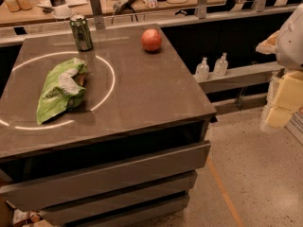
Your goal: Knock green can over
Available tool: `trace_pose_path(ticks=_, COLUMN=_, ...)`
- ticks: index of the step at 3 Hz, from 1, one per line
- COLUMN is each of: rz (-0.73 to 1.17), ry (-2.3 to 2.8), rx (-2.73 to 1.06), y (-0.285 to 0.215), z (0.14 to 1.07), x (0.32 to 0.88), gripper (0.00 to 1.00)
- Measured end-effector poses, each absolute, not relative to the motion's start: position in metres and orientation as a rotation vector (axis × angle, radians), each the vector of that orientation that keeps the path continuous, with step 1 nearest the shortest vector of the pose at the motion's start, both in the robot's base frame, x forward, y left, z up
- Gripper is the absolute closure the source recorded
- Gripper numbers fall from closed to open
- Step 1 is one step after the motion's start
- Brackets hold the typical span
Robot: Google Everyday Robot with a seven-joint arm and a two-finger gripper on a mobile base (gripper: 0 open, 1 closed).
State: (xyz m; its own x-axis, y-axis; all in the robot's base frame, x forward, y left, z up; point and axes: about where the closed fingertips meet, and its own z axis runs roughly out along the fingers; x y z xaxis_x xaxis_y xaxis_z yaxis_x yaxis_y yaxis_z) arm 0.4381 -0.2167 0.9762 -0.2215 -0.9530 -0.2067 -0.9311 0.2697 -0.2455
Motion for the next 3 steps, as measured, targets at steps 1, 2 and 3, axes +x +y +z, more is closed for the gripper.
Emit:
trace_pose_path(ticks=1, rz=-0.098, ry=2.218, rx=-1.711, y=-0.216, z=0.98, x=0.439, gripper=0.0)
trace_pose_path(ticks=2, rz=-0.098, ry=2.217, rx=-1.71, y=-0.216, z=0.98, x=0.439, gripper=0.0)
trace_pose_path(ticks=3, rz=-0.029, ry=2.129, rx=-1.681, y=-0.202, z=0.986, x=0.459, gripper=0.0)
